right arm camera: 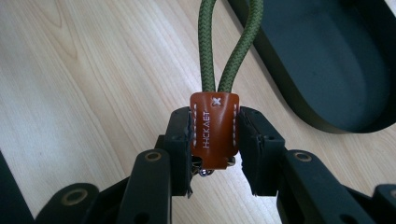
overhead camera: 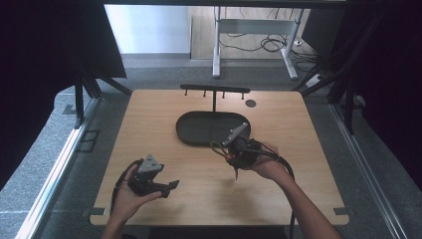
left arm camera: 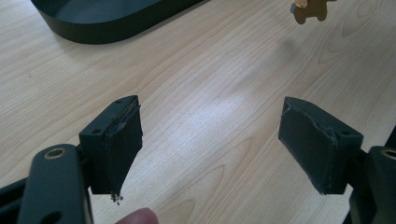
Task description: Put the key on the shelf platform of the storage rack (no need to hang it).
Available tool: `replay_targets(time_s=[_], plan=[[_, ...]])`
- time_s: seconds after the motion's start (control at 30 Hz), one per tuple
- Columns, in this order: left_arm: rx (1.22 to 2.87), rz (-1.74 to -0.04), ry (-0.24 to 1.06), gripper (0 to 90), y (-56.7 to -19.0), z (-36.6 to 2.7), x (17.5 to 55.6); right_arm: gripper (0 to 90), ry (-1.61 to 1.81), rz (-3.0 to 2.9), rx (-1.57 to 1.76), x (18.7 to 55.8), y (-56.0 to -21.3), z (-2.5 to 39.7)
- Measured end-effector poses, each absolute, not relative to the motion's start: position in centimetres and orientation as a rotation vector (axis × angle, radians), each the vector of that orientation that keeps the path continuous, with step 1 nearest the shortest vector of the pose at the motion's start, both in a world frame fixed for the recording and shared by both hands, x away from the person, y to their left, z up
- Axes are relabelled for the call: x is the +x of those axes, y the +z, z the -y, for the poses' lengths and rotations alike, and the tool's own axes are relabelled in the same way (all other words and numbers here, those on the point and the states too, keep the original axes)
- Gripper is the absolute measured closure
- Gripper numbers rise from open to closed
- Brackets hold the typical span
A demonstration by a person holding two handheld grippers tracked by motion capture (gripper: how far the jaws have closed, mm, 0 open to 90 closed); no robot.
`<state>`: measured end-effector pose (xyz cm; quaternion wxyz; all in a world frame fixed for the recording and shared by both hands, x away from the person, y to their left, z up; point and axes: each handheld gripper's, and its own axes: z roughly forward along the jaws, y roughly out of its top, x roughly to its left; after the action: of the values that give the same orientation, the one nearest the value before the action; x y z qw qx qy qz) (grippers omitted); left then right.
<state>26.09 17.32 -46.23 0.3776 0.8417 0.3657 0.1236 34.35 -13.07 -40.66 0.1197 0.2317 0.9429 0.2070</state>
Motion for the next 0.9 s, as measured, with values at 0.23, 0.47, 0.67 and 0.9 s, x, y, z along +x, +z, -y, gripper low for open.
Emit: replay_targets(time_s=[0.23, 0.47, 0.67, 0.9], plan=[[2.151, -0.937, 0.316, 21.9, -46.2, -17.4, 26.1, 66.1, 0.605, -2.751, 0.688, 34.9, -40.3, 13.0], [2.151, -0.938, 0.318, 21.9, -46.2, -17.4, 26.1, 66.1, 0.597, -2.747, 0.677, 35.5, -39.8, 12.7], [2.152, -0.94, 0.317, 21.9, -46.2, -17.4, 26.1, 66.0, 0.594, -2.745, 0.688, 36.0, -39.5, 12.7], [2.15, -0.941, 0.317, 21.9, -46.2, -17.4, 26.1, 66.1, 0.596, -2.741, 0.696, 36.5, -39.2, 12.7]])
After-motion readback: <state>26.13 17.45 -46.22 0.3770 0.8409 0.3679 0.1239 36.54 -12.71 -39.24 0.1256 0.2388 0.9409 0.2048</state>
